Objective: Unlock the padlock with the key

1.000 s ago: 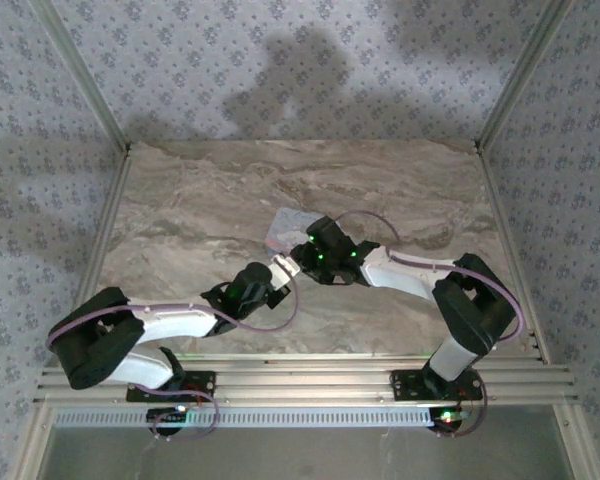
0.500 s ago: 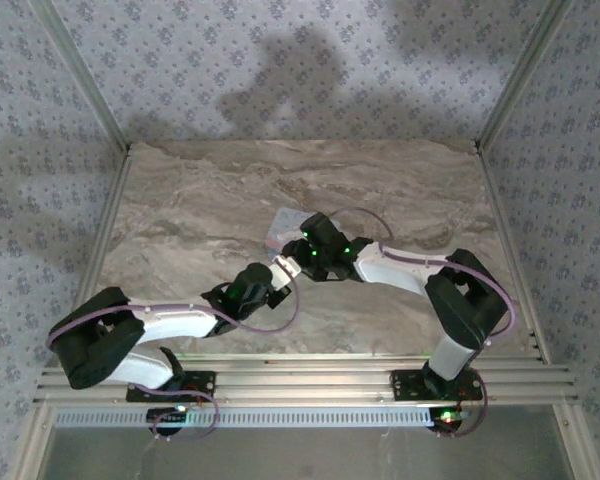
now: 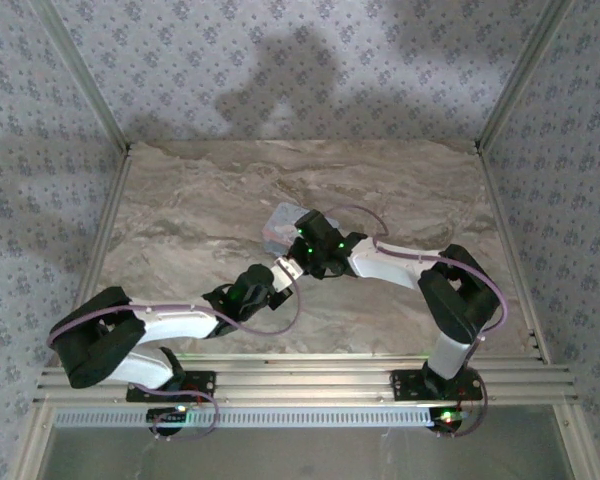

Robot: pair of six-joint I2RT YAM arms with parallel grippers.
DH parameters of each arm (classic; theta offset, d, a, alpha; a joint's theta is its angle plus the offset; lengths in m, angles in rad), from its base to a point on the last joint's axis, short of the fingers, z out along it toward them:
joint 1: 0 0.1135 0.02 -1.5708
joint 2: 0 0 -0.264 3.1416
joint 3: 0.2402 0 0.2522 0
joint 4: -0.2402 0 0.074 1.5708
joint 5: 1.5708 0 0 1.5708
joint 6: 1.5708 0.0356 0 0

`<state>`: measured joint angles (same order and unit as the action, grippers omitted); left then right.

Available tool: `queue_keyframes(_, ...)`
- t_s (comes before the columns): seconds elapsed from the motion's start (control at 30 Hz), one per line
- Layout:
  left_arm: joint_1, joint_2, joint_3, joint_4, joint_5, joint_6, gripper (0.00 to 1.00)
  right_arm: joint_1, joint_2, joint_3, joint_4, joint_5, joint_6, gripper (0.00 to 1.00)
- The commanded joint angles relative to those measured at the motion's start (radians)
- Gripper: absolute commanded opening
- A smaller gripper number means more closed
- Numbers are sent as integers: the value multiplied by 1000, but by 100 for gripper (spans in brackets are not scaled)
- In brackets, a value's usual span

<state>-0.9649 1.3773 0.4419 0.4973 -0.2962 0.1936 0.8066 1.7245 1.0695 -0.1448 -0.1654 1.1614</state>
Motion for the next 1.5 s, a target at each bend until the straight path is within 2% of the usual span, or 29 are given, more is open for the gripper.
queue_keyframes(0.0,-8,-6,0,53,-4,3,0,4,0,18,-59,10,-35,0)
queue_keyframes(0.1,-8,-13,-2,43,-3,-16,4,3,-12,17,-65,14,-77,0)
queue_keyframes(0.23,-3,-40,-23,36,0,-80,19,-4,-26,1,-64,3,-182,0)
queue_keyframes(0.33,30,-80,-39,-7,55,-160,26,-13,-30,-1,-107,-20,-254,0)
queue_keyframes(0.47,110,-179,-102,-12,155,-279,29,-24,-31,7,-168,-48,-353,0)
queue_keyframes(0.63,201,-288,-128,-75,232,-341,31,-26,-34,14,-218,-39,-436,0)
queue_keyframes(0.8,257,-311,-115,-121,268,-374,31,-29,-41,29,-278,4,-469,0)
queue_keyframes(1.17,272,-264,-102,-114,288,-393,32,-48,-71,4,-277,29,-420,0)
queue_keyframes(1.47,275,-264,-100,-115,297,-410,32,-116,-104,-22,-276,-3,-437,0)
